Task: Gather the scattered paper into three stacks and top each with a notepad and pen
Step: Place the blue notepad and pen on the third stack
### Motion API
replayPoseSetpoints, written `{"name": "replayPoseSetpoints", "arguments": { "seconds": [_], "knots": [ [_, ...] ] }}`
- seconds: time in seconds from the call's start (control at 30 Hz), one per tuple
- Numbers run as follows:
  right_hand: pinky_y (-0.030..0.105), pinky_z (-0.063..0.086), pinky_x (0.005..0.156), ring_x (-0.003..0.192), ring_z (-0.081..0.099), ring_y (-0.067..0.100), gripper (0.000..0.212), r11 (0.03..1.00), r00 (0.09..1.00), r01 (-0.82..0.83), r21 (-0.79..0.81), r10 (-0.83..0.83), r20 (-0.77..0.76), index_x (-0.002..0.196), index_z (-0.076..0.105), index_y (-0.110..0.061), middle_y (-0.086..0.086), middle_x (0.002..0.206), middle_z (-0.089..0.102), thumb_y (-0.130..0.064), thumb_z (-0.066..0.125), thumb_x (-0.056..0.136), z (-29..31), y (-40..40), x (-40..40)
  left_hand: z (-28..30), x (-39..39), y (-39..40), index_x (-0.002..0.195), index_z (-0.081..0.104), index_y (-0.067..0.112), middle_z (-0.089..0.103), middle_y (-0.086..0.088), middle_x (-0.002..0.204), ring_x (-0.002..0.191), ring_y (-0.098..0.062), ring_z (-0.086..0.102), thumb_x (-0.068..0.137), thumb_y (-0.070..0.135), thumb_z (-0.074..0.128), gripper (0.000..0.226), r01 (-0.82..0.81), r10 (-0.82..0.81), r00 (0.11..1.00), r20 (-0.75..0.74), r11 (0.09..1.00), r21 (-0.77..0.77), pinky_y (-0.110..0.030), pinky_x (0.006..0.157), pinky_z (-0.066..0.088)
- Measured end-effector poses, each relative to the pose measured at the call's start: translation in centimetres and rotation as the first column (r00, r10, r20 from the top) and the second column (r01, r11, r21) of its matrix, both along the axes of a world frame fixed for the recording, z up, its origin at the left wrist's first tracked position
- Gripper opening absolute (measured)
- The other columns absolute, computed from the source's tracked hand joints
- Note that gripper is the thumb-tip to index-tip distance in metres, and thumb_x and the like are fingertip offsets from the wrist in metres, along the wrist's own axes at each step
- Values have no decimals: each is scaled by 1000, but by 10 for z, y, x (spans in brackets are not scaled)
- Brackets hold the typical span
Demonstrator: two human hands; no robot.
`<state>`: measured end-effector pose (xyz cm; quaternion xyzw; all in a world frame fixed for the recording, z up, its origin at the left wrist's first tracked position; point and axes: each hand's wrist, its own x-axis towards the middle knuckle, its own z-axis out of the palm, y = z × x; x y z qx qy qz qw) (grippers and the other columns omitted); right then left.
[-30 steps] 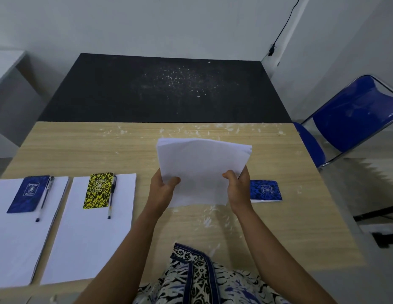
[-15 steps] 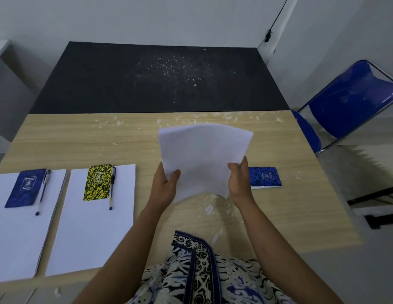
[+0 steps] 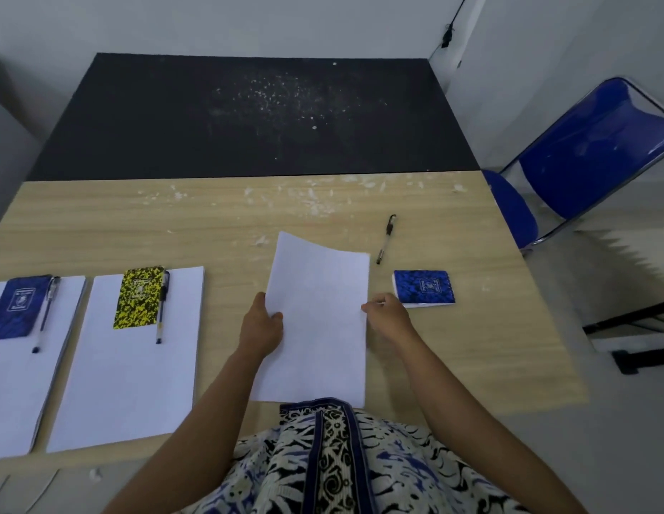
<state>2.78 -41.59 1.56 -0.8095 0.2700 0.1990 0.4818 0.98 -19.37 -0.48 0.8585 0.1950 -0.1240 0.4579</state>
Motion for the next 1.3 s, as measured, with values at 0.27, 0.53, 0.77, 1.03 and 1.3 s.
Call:
{"name": "replayPoseSetpoints", "arguments": {
  "seconds": [0.27, 0.53, 0.77, 1.03, 1.3],
  "knots": [
    [29, 44, 73, 87, 58, 20, 20, 985, 977, 163, -60, -153, 146, 106, 61, -8, 8, 104, 65, -11, 58, 87, -9, -55, 6, -9, 8, -26, 132, 34, 3, 39, -17, 135, 123, -38, 39, 86, 23, 62, 57, -100, 200, 946, -254, 928, 360, -48, 101, 35],
    [43, 45, 90, 115, 44, 38, 45, 881, 934, 358, -308, -343, 104, 124, 47, -9, 18, 132, 37, -29, 65, 87, -21, -108, 23, -12, 8, -91, 126, 49, 17, 43, -11, 128, 115, -32, 47, 84, 22, 68, 47, 229, -226, 973, -45, 926, 302, -42, 93, 45],
    [45, 43, 90, 123, 35, 36, 70, 902, 969, 185, -389, -233, -78, 128, 43, -7, 16, 136, 33, -50, 70, 80, -32, -124, 38, -19, 3, -124, 132, 39, 20, 33, -6, 138, 126, -28, 34, 84, 35, 69, 59, 410, -332, 908, -254, 824, 390, -41, 95, 41],
    [42, 47, 84, 110, 52, 33, 43, 931, 970, 208, -301, -156, 189, 115, 49, -16, 8, 122, 49, -22, 71, 79, -42, -127, 31, -20, 9, -129, 130, 39, 21, 34, -6, 136, 124, -27, 35, 83, 38, 70, 59, 383, -282, 914, -291, 838, 388, -41, 95, 42],
    [43, 30, 99, 129, 24, 31, 96, 780, 902, -403, -479, 427, -64, 150, 12, -35, -9, 158, 11, -23, 68, 73, -42, -123, 41, -15, 6, -130, 134, 37, 20, 33, -5, 138, 127, -27, 34, 84, 38, 68, 62, 403, -298, 905, -303, 829, 387, -41, 96, 41]
  ]
}}
